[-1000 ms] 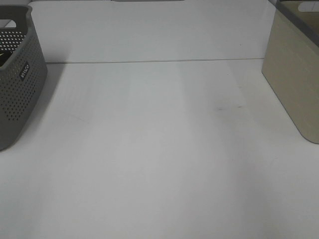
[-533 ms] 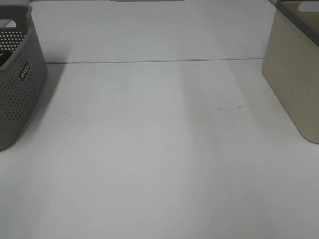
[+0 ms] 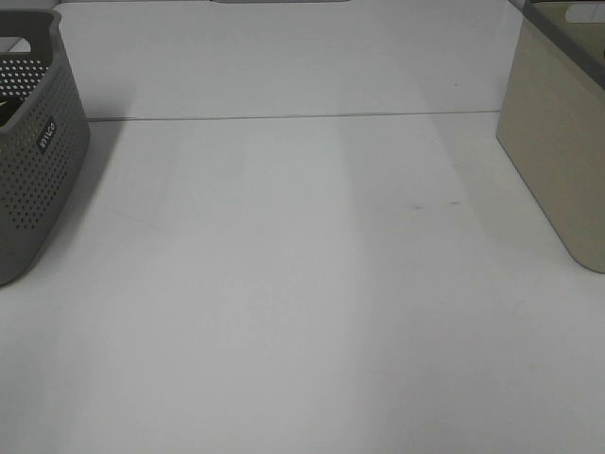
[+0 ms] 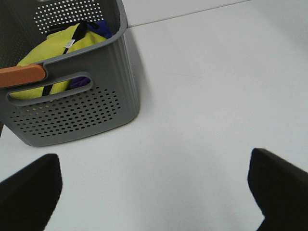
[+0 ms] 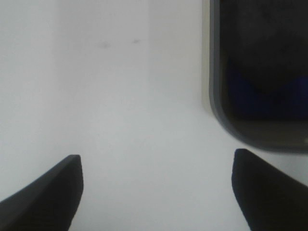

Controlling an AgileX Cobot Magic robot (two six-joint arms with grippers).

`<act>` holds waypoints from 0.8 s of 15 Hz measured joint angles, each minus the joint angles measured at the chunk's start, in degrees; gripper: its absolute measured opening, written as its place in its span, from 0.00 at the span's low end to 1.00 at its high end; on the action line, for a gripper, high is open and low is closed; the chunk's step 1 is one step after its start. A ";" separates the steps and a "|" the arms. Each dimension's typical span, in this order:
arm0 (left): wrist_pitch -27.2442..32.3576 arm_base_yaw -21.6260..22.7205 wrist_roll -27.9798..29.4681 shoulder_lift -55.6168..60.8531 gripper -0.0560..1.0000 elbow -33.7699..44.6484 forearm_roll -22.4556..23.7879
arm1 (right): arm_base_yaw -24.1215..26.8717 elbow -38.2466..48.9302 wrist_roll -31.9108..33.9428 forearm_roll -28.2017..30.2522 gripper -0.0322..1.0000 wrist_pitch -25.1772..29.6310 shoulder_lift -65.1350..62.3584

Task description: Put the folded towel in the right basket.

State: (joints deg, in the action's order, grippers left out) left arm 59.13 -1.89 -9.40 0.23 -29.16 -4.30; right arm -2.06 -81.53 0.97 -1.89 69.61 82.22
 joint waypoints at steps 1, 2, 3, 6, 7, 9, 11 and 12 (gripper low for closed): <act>0.00 0.00 0.00 0.00 0.99 0.00 0.00 | 0.00 5.39 0.11 0.06 0.79 0.00 -3.61; 0.00 0.00 0.00 0.00 0.99 0.00 0.00 | 0.00 10.89 0.34 0.06 0.79 0.00 -7.05; 0.00 0.00 0.00 0.00 0.99 0.00 0.00 | 0.00 15.81 0.74 0.06 0.79 -0.06 -10.49; 0.00 0.00 0.00 0.00 0.99 0.00 0.00 | 0.00 29.79 2.06 0.11 0.79 -0.06 -21.77; 0.00 0.00 0.00 0.00 0.99 0.00 0.00 | 0.00 31.40 2.12 0.11 0.79 -0.06 -23.43; 0.00 0.00 0.00 0.00 0.99 0.00 0.00 | 0.00 42.00 2.18 0.11 0.78 -0.29 -36.67; 0.00 0.00 0.00 0.00 0.99 0.00 0.00 | 0.00 47.50 1.78 0.17 0.78 -3.27 -46.58; 0.00 0.00 0.00 0.00 0.99 0.00 0.00 | 0.00 50.25 0.92 0.17 0.78 -5.39 -52.08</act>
State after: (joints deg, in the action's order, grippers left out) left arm 59.13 -1.89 -9.40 0.23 -29.16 -4.30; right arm -2.06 -31.28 1.89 -1.72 64.23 30.14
